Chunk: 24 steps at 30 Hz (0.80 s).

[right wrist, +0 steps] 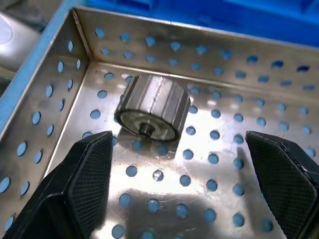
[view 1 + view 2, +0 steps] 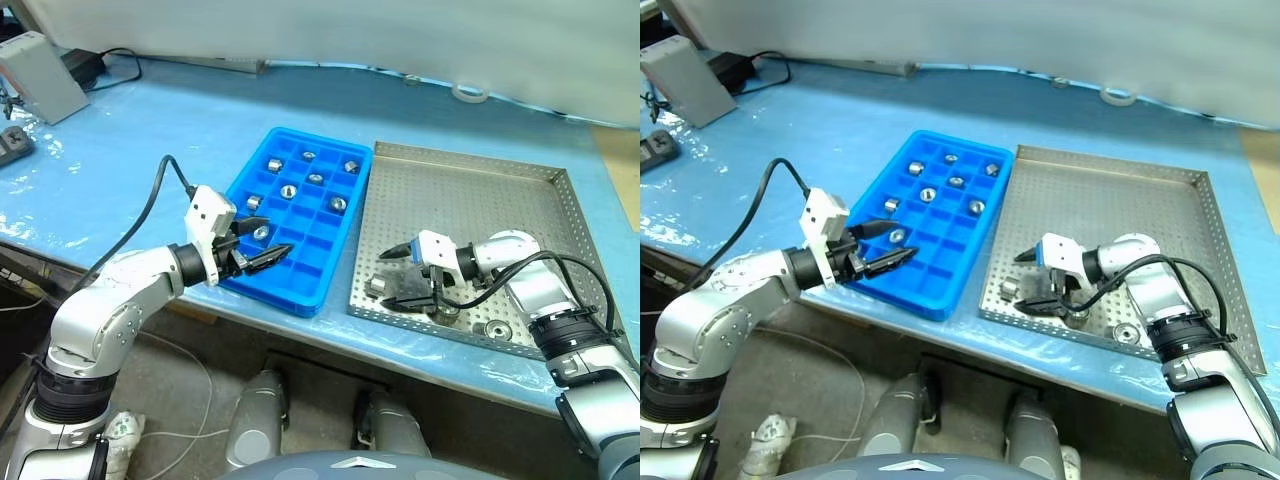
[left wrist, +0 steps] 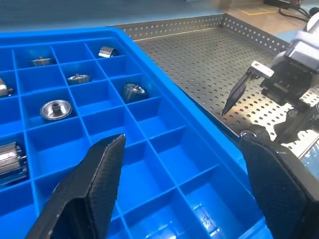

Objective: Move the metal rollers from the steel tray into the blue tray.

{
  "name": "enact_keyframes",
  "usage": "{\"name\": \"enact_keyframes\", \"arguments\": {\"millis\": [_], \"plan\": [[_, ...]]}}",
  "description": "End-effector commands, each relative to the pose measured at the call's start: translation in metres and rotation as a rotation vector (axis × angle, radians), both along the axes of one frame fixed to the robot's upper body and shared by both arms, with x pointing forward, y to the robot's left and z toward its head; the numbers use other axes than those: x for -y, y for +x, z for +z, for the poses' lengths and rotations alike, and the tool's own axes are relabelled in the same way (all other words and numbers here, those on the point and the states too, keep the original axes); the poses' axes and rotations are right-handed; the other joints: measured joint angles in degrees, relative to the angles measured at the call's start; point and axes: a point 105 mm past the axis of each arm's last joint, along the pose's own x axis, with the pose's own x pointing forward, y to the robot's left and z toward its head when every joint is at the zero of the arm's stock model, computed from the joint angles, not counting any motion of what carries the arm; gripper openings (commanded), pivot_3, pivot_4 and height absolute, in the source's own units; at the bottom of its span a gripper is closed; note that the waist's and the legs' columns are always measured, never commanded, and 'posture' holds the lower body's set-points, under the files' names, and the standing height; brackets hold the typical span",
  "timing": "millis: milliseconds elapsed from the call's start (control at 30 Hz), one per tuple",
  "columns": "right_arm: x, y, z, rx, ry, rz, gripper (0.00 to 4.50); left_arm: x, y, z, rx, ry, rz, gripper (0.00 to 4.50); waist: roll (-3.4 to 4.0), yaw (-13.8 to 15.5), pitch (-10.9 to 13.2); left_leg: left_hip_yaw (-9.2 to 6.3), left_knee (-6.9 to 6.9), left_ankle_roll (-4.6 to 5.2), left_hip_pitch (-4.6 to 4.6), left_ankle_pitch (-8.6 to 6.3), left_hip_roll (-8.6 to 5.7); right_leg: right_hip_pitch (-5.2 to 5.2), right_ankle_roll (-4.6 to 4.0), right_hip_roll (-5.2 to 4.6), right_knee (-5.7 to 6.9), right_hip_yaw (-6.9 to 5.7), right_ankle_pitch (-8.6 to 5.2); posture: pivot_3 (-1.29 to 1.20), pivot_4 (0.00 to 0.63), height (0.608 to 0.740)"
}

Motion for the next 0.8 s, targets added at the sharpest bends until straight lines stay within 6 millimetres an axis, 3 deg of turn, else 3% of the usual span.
{"name": "enact_keyframes", "arguments": {"millis": [33, 433, 800], "plan": [[-0.004, -0.004, 0.010, 0.025, 0.048, -0.020, 4.50, 0.002, 0.000, 0.009, 0.048, 0.001, -0.017, 3.86, 0.00, -0.4, 0.0, 0.00, 0.00, 0.00, 0.00, 0.00, 0.00, 0.00, 0.00, 0.00, 0.00, 0.00, 0.00, 0.07, 0.150, 0.740], [-0.018, -0.021, 0.014, 0.003, 0.102, -0.012, 4.50, 0.003, -0.002, 0.009, 0.045, -0.009, -0.023, 3.86, 0.00, -0.7, 0.0, 0.00, -0.02, -0.04, 0.05, 0.02, 0.10, 0.01, 0.00, 0.10, -0.01, 0.01, 0.00, 0.06, 0.150, 0.740], [-0.018, -0.002, 0.004, 0.035, 0.094, -0.078, 4.50, 0.008, 0.001, 0.014, 0.050, -0.006, -0.013, 3.86, 0.00, -0.7, 0.0, 0.00, -0.02, -0.08, 0.05, 0.04, 0.10, 0.02, 0.00, 0.11, 0.01, 0.01, 0.00, 0.07, 0.150, 0.740]]}}
